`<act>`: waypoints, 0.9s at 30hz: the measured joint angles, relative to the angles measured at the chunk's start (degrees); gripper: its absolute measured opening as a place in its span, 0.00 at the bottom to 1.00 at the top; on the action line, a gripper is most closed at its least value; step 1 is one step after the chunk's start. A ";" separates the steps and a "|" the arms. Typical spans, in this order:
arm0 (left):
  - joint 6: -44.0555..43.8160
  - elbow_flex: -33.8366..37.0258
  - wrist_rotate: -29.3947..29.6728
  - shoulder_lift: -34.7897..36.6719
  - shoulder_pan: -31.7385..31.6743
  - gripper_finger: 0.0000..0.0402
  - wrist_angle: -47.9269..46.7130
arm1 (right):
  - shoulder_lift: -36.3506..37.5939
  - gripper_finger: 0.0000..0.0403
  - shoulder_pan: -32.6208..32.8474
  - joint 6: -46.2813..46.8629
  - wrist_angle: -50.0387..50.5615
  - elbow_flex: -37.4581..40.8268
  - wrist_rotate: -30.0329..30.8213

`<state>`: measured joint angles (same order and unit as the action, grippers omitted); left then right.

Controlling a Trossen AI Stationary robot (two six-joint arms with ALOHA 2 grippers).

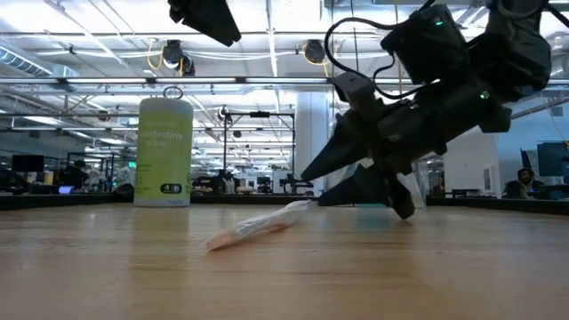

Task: Pick & Place toothbrushing station
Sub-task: Put the orange toothbrush into the transparent organizer

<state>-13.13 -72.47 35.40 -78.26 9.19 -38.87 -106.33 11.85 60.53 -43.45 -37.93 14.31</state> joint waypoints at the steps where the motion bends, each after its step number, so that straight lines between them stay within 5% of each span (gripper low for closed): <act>1: 0.14 0.00 0.00 -0.02 0.00 0.49 0.00 | -0.76 0.46 -0.17 0.00 0.17 -0.44 0.19; 8: 0.60 0.00 0.00 -0.02 0.00 0.49 0.04 | -2.63 0.46 -0.21 -5.05 3.79 -5.00 -0.84; 16: 0.97 0.00 0.00 -0.04 0.00 0.49 0.07 | -2.79 0.42 -0.23 -14.43 22.41 -13.50 0.40; 27: 0.97 0.00 -0.92 -0.04 0.00 0.49 0.09 | -2.89 0.27 -0.29 -20.84 18.00 -14.08 0.40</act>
<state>-12.16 -72.47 34.48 -78.30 9.19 -38.79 -109.22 11.56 39.69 -25.45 -52.01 14.72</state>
